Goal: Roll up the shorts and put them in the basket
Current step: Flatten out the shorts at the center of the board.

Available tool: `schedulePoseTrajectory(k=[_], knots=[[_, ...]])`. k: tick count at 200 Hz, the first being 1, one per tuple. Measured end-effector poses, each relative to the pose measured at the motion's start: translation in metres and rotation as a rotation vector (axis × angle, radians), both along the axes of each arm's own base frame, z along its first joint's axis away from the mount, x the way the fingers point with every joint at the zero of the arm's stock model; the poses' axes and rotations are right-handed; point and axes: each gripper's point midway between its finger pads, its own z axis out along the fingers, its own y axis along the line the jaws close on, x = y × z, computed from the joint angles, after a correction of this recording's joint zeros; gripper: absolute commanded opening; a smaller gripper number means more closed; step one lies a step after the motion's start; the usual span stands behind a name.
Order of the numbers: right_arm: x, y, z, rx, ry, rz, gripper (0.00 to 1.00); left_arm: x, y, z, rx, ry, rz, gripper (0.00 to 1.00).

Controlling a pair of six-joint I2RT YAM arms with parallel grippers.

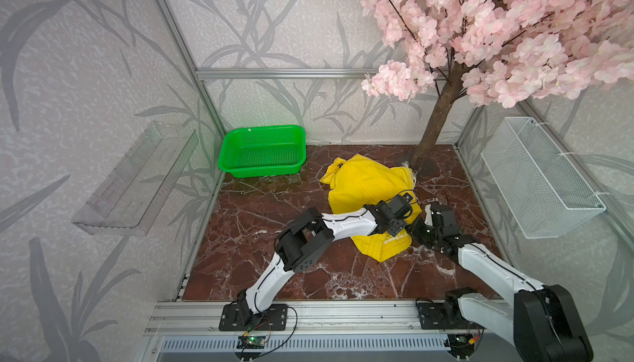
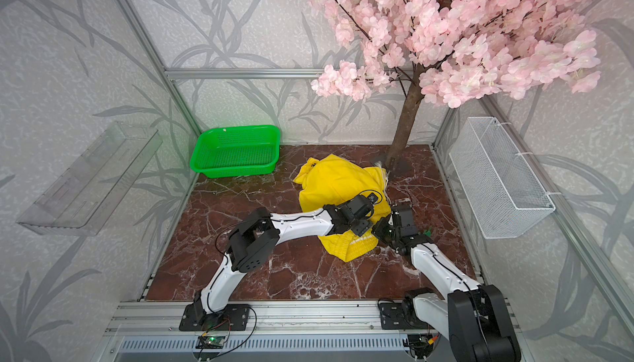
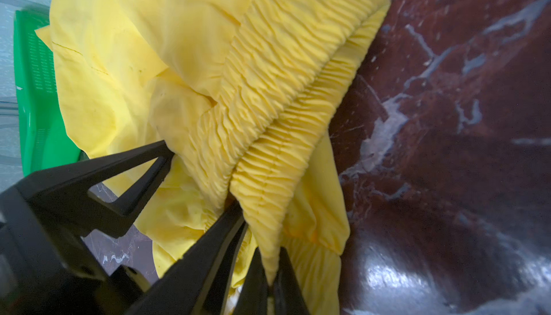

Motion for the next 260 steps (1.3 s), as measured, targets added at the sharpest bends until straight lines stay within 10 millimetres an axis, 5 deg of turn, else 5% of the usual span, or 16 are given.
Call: schedulePoseTrajectory(k=[11, 35, 63, 76, 97, 106, 122, 144, 181, 199, 260], knots=[[-0.001, 0.0, 0.003, 0.001, -0.007, 0.001, 0.0, 0.0, 0.003, 0.001, 0.023, -0.019, 0.012, 0.2], [-0.004, -0.002, 0.012, -0.012, -0.009, 0.005, 0.0, 0.013, 0.017, 0.011, 0.077, -0.074, 0.054, 0.0], [0.005, -0.007, 0.055, -0.077, -0.066, 0.024, 0.0, 0.046, 0.064, 0.053, 0.098, -0.105, 0.158, 0.0], [0.013, -0.011, 0.086, -0.114, -0.116, 0.029, 0.0, 0.073, 0.102, 0.099, 0.045, -0.134, 0.246, 0.0], [0.024, -0.018, 0.135, -0.178, -0.203, 0.026, 0.0, 0.111, 0.184, 0.202, -0.097, -0.254, 0.414, 0.0], [0.028, -0.017, 0.153, -0.191, -0.242, 0.039, 0.0, 0.114, 0.217, 0.245, -0.153, -0.316, 0.465, 0.0], [0.034, -0.014, 0.182, -0.208, -0.305, 0.063, 0.0, 0.1, 0.243, 0.302, -0.237, -0.393, 0.481, 0.0], [0.039, -0.013, 0.204, -0.228, -0.341, 0.075, 0.0, 0.081, 0.242, 0.33, -0.287, -0.42, 0.435, 0.0], [0.042, -0.013, 0.226, -0.252, -0.337, 0.101, 0.0, 0.094, 0.257, 0.302, -0.225, -0.326, 0.455, 0.0], [0.046, -0.011, 0.254, -0.259, -0.372, 0.111, 0.0, 0.097, 0.261, 0.307, -0.237, -0.304, 0.467, 0.0], [0.044, -0.006, 0.41, -0.274, -0.644, 0.146, 0.0, 0.08, 0.279, 0.439, -0.438, -0.492, 0.492, 0.0]])
